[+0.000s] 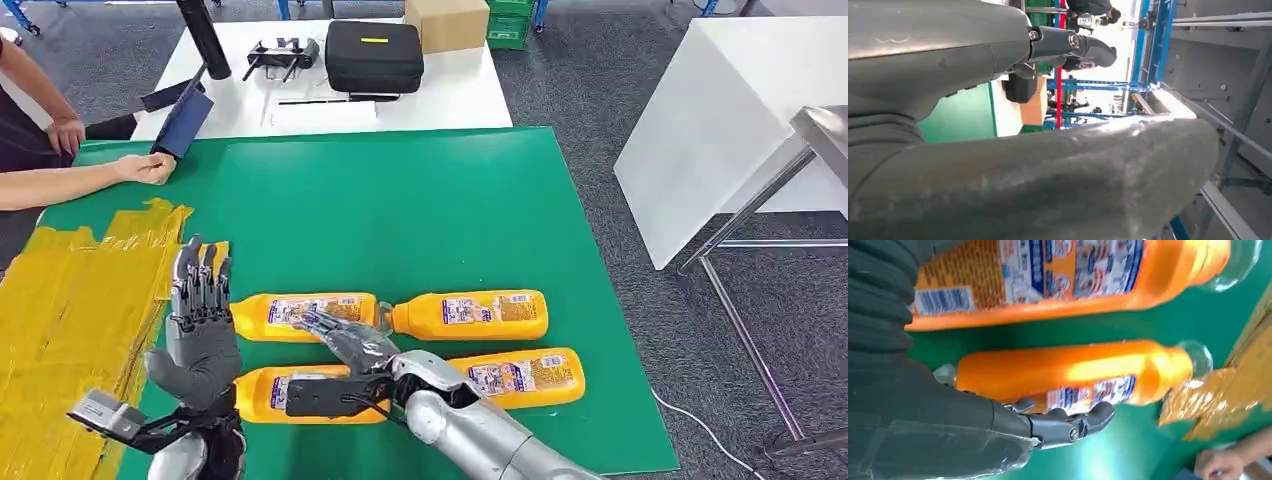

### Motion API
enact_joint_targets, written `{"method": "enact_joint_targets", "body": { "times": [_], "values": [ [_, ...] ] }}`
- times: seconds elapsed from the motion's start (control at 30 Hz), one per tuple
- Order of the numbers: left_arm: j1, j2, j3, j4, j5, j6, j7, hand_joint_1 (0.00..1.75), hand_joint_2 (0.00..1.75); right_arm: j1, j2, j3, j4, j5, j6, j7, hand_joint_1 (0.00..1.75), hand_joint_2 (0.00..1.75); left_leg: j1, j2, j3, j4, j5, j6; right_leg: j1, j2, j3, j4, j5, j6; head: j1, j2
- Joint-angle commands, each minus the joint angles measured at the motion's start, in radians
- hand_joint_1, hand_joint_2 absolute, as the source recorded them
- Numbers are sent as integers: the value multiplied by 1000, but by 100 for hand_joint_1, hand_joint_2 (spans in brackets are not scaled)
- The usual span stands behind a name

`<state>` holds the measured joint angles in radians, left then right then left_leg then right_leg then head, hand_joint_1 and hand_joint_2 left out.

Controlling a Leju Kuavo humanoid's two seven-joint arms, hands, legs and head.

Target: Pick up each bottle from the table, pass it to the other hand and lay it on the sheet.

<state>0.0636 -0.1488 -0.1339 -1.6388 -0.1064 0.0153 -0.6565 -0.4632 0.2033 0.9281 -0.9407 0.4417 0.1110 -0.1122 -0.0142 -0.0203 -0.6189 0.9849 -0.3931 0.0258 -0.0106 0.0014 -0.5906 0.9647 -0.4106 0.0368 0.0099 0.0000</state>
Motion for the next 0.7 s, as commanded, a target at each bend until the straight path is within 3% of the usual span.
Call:
{"method": "enact_joint_targets", "body": {
  "times": [0.03,0.4,0.57,0.7],
  "values": [
    [-57,9,2,113,12,-7,-10,0,0,-71,-3,142,103,-88,89,-28,0,175,1,1,4,0,-1,-3,1,0,4,0,-1,-1,0,0],
    [-79,10,6,152,15,-10,-14,0,0,-106,4,326,159,-155,161,33,0,175,1,1,4,-1,-1,-2,1,0,4,-1,-1,-1,0,0],
    [-97,10,7,144,16,-12,11,0,0,-153,29,499,244,-65,226,153,0,175,1,1,5,-1,-1,-3,1,0,5,-1,-1,-1,0,0],
    [-74,12,24,129,21,-18,10,0,0,-163,29,585,283,23,217,171,0,175,1,1,8,-2,-1,-2,1,-1,8,-2,-1,-1,0,0]
  ]
}}
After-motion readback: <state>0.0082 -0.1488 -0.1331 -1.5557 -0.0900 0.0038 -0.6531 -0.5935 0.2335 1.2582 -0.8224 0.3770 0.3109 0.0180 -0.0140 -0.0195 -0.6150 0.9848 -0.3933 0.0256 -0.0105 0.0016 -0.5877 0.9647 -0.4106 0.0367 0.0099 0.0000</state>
